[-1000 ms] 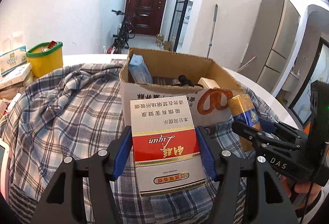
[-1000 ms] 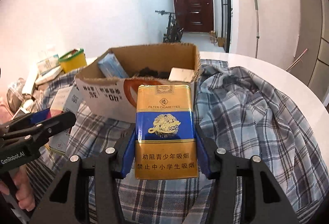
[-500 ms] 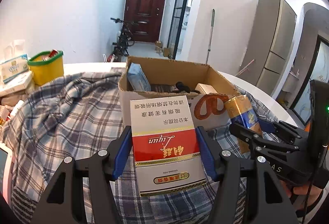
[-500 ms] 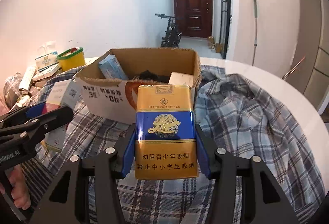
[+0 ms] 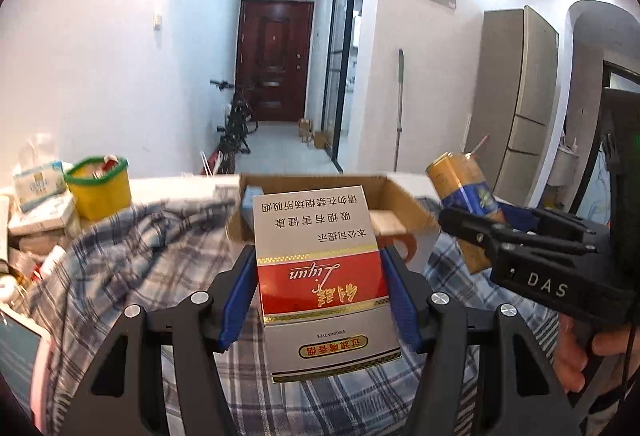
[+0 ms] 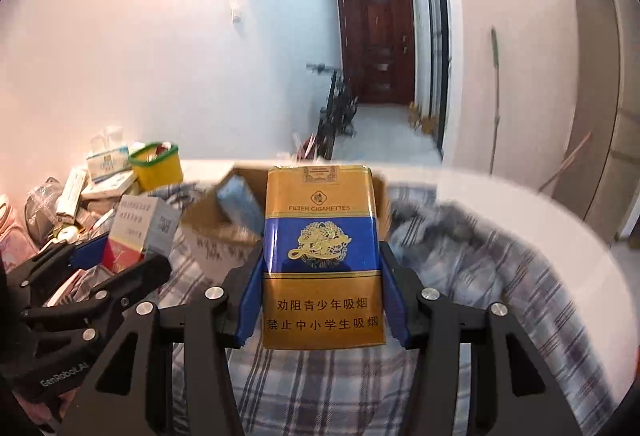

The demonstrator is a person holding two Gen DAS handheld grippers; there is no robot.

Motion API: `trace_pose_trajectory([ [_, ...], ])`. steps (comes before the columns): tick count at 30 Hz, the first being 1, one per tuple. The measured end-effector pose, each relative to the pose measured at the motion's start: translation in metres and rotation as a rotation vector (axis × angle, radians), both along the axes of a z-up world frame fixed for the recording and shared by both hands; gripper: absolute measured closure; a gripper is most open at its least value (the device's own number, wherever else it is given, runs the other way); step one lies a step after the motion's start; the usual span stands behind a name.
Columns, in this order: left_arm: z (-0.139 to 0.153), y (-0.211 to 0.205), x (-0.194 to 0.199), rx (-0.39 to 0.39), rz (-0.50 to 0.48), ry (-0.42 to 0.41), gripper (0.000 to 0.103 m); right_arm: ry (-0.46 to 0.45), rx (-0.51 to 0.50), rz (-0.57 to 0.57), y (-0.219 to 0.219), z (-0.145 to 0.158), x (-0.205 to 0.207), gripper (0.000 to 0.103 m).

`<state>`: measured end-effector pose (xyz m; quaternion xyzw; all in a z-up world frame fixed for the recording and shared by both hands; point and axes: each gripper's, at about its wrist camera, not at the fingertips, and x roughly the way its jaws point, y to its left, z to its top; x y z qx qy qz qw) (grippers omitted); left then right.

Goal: Organize objects
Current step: 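Lift both cigarette packs up above the cardboard box, then lower the red-and-white pack into the box and open the left gripper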

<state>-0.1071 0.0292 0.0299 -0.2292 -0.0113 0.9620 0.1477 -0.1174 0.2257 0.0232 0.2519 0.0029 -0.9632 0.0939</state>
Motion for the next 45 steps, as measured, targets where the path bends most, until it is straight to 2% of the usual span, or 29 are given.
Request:
trace_pose_trajectory([
  [4,0.036,0.002,0.004,-0.003,0.009,0.081,0.04,0.069,-0.013,0.001,0.002,0.03,0.001,0.052],
  [9,0.104,0.009,0.0,0.03,0.028,0.23,0.04,0.167,-0.056,-0.021,0.002,0.077,-0.006,0.052],
  [13,0.147,0.003,-0.003,0.138,0.017,0.258,0.04,0.258,-0.087,-0.073,0.005,0.118,-0.01,0.052],
  [17,0.168,0.003,-0.007,0.114,0.022,0.301,0.04,0.338,-0.17,-0.144,0.021,0.151,-0.012,0.052],
  [20,0.162,-0.004,-0.011,0.093,0.042,0.321,0.04,0.344,-0.209,-0.151,0.029,0.15,-0.02,0.052],
  [24,0.143,-0.011,-0.023,0.043,0.062,0.307,0.04,0.28,-0.184,-0.138,0.031,0.12,-0.042,0.052],
  [28,0.125,-0.013,-0.05,0.038,0.069,0.239,0.04,0.191,-0.151,-0.118,0.027,0.094,-0.065,0.052],
  [31,0.109,-0.009,-0.067,0.039,0.069,0.207,0.04,0.163,-0.119,-0.115,0.026,0.073,-0.072,0.052],
  [33,0.088,-0.002,-0.082,0.024,0.062,0.178,0.04,0.145,-0.098,-0.125,0.024,0.059,-0.079,0.052],
  [35,0.064,0.006,-0.1,0.012,0.052,0.114,0.04,0.115,-0.095,-0.106,0.019,0.046,-0.089,0.052],
  [39,0.034,0.009,-0.126,0.045,0.028,0.011,0.04,0.082,-0.057,-0.074,0.008,0.034,-0.099,0.052],
  [43,0.019,0.011,-0.137,0.012,0.034,-0.027,0.04,0.056,-0.043,-0.061,0.007,0.03,-0.104,0.052],
  [45,0.014,0.008,-0.141,0.033,0.023,-0.058,0.04,0.038,-0.031,-0.076,0.012,0.03,-0.11,0.052],
])
